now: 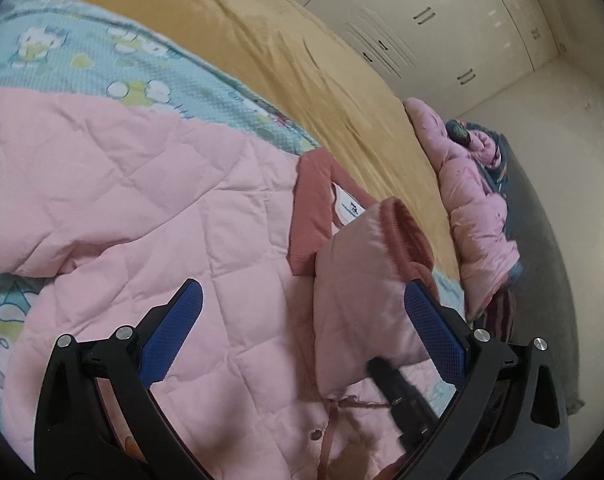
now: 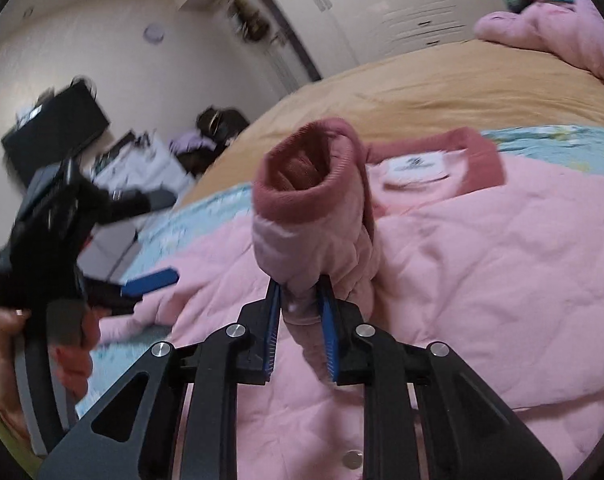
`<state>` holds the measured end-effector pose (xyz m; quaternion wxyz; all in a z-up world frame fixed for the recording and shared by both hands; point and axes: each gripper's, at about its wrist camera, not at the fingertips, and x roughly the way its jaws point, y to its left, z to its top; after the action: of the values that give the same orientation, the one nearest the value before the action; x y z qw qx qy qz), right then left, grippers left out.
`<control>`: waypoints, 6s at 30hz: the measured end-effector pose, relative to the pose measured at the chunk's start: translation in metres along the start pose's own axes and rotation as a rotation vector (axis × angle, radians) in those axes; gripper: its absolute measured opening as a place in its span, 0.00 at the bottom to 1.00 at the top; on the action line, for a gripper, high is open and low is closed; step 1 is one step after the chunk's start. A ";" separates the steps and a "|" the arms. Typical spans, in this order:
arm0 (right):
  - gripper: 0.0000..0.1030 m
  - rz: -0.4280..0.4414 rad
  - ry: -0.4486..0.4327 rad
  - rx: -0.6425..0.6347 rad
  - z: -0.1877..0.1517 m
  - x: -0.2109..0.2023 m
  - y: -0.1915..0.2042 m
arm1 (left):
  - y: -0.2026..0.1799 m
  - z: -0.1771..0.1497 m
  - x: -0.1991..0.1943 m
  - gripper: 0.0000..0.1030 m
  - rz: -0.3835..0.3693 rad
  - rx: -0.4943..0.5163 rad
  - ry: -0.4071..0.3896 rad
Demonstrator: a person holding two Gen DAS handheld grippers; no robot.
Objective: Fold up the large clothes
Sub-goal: 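Fold the gripped sleeve across the jacket front with the right tool, then release the sleeve on the jacket front and open the right tool, then reach the left tool to the other sleeve cuff and grasp it, then fold the gripped sleeve across the jacket front with the left tool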
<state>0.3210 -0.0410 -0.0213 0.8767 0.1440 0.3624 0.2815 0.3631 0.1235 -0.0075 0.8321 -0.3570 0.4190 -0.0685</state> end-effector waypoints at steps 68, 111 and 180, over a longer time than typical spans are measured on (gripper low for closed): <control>0.91 -0.340 0.034 0.150 0.001 -0.108 -0.068 | -0.009 -0.053 -0.029 0.91 0.414 0.350 -0.091; 0.91 -0.054 0.208 -0.321 -0.013 0.083 0.214 | 0.212 0.002 -0.165 0.91 0.661 -0.154 -0.289; 0.91 -0.248 -0.133 0.309 -0.036 -0.189 -0.051 | -0.124 -0.067 -0.073 0.12 0.174 0.669 -0.435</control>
<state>0.2051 -0.1930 0.0353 0.8940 0.2494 0.3578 0.1022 0.2895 0.0271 0.0942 0.9741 -0.0363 0.2165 -0.0533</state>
